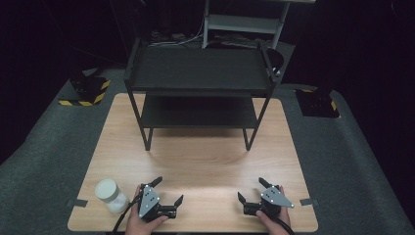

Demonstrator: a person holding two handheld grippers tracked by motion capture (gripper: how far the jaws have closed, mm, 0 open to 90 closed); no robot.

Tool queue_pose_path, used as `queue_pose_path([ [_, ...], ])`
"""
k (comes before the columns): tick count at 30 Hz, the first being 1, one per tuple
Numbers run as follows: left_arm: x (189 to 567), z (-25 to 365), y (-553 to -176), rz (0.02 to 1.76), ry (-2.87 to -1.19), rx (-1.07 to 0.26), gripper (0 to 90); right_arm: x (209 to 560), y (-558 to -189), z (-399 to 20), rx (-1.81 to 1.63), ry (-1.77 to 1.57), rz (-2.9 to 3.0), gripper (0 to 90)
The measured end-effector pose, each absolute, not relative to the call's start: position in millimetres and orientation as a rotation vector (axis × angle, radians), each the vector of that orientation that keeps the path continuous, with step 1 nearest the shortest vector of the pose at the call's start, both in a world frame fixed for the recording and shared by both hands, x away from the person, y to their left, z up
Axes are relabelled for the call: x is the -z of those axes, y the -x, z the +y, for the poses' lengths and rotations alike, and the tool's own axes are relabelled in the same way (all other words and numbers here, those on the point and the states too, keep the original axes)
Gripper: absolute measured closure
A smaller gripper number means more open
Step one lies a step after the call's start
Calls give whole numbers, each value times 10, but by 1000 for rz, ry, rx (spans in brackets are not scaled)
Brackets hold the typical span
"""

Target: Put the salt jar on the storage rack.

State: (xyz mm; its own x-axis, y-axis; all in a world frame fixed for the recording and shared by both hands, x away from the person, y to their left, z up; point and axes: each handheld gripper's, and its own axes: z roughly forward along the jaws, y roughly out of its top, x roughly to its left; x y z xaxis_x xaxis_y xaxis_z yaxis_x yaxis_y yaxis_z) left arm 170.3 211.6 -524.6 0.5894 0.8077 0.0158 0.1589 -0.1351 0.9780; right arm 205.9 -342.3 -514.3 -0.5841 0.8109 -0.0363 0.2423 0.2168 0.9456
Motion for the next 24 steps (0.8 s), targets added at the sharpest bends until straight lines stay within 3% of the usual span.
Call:
queue_pose_path([
  [24,4672,2495,-1320,798,-1495,-833,5,5141,-2088,-3446,-1389,-975,1965,5],
])
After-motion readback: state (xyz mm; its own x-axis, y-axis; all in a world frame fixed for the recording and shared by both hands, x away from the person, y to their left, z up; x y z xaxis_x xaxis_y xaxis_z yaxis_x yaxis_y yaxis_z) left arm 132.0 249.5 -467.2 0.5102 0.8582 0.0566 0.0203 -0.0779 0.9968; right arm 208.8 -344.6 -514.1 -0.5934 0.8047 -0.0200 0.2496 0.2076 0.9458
